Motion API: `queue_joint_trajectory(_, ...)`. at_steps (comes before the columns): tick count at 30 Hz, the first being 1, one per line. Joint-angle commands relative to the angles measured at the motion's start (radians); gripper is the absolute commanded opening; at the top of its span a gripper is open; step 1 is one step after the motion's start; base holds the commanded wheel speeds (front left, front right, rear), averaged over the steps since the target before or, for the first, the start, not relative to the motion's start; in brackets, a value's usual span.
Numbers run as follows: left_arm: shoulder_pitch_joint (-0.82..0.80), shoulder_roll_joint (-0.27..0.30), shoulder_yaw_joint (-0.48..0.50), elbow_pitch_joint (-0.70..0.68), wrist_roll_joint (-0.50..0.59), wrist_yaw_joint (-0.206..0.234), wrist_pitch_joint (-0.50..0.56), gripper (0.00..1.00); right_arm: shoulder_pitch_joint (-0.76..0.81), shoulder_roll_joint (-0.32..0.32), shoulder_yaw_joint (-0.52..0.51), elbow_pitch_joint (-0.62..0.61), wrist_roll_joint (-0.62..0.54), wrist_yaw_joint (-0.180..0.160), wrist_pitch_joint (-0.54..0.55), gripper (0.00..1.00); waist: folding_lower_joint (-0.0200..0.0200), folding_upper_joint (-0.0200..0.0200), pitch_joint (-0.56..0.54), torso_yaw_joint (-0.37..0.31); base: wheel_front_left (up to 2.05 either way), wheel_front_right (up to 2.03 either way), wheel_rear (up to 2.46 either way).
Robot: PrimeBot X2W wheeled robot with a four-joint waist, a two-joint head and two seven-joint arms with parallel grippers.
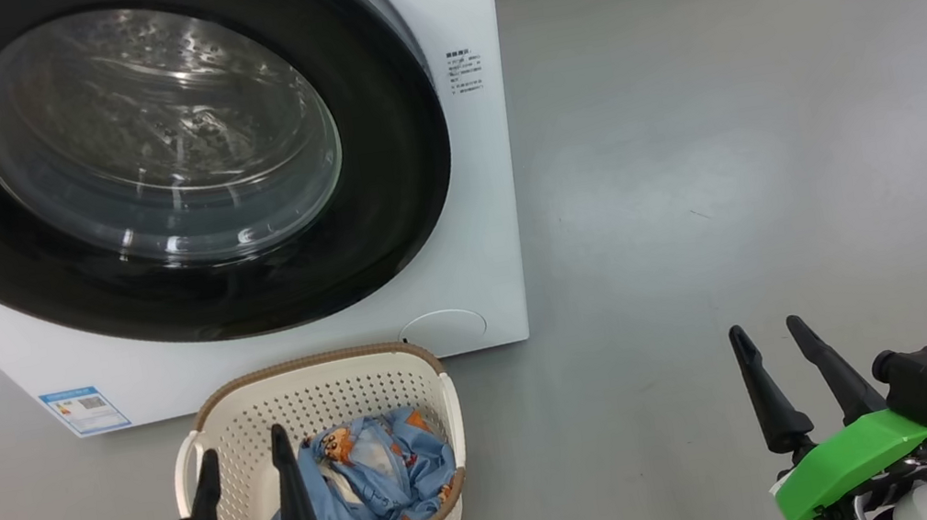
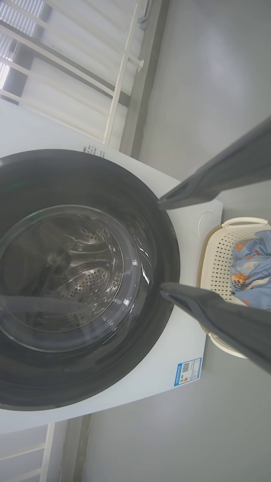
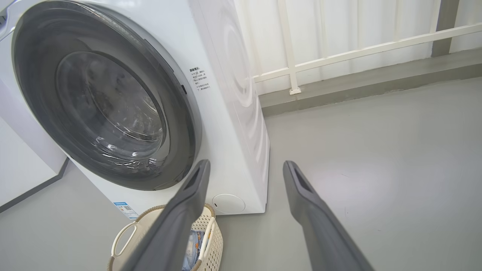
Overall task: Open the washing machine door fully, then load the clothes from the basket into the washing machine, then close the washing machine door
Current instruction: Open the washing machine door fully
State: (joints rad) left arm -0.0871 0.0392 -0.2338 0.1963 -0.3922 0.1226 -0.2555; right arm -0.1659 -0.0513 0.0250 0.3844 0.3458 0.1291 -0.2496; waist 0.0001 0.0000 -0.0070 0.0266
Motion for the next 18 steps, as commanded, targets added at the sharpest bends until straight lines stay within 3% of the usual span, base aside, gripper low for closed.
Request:
queue_joint_trajectory(1, -0.024, 0.011, 0.035, -0.028, 0.012, -0.003, -0.006, 1.00, -0.037, 0.001, 0.031, -0.023, 0.003, 0.002, -0.012, 1.00, -0.0001, 0.0000, -0.001, 0.000, 0.00, 0.00, 0.00)
queue_joint_trajectory(18, -0.021, 0.011, 0.033, -0.023, 0.014, -0.001, -0.006, 1.00, -0.034, 0.001, 0.032, -0.024, 0.004, 0.002, -0.012, 1.00, -0.0001, 0.0000, 0.000, 0.004, 0.00, 0.00, 0.00)
